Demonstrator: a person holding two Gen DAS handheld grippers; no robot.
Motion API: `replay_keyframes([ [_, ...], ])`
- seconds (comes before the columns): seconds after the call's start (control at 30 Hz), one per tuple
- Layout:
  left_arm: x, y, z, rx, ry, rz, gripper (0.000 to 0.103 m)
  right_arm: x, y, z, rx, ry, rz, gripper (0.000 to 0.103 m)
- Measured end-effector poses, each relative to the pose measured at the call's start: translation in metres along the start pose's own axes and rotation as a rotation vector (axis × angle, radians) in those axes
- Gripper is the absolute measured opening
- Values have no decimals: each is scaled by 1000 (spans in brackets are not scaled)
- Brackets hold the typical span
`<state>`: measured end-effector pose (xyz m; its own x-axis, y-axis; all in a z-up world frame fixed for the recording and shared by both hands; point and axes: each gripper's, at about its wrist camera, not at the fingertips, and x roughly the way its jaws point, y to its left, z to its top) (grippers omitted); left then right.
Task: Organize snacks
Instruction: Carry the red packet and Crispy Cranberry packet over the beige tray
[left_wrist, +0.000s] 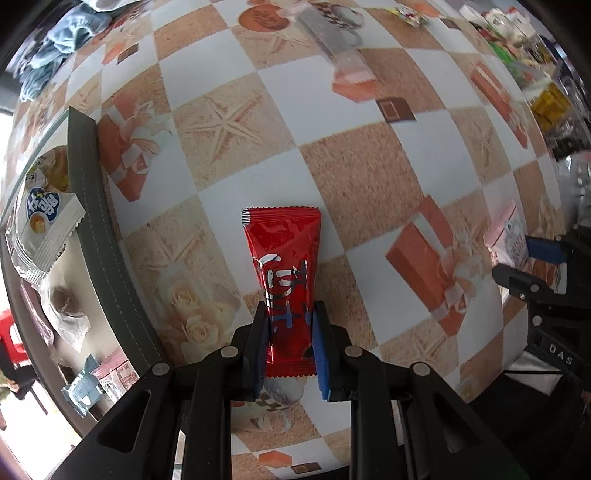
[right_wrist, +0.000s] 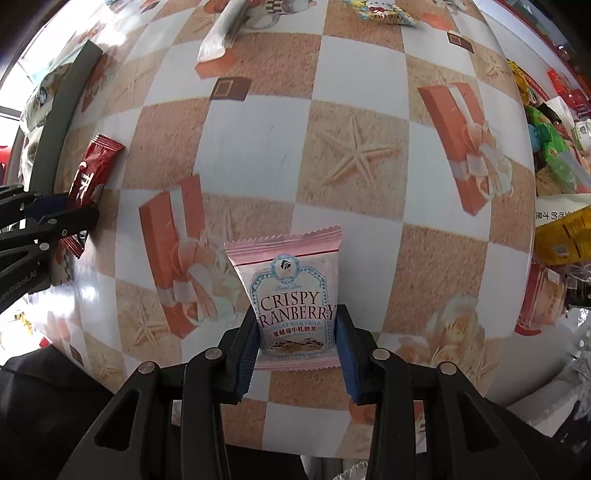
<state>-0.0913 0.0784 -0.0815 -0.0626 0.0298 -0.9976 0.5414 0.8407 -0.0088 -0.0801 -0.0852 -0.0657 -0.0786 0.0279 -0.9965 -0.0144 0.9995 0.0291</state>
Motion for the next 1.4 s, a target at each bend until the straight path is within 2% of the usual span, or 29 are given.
replay_keyframes([
  [0.13,0,1,13,-4,29,-6,24,4,3,-1,12,5,1,40],
  [0.3,-3,1,21,-8,45,2,24,2,-9,17,31,16,9,40],
  [0.7,17,-3,19,3,65,10,24,8,-8,15,35,13,9,40],
  [0.9,-10,-11,20,17,6,-2,24,-3,-11,21,49,-10,35,40],
  [1.1,-27,-7,7,8,-42,-14,24,-18,7,29,-2,-52,58,40],
  [1.2,-36,3,-1,-25,-74,-22,24,-23,20,31,-29,-64,73,40],
  [1.4,-57,41,-25,-155,-146,-42,24,-42,50,40,-92,-102,116,40],
])
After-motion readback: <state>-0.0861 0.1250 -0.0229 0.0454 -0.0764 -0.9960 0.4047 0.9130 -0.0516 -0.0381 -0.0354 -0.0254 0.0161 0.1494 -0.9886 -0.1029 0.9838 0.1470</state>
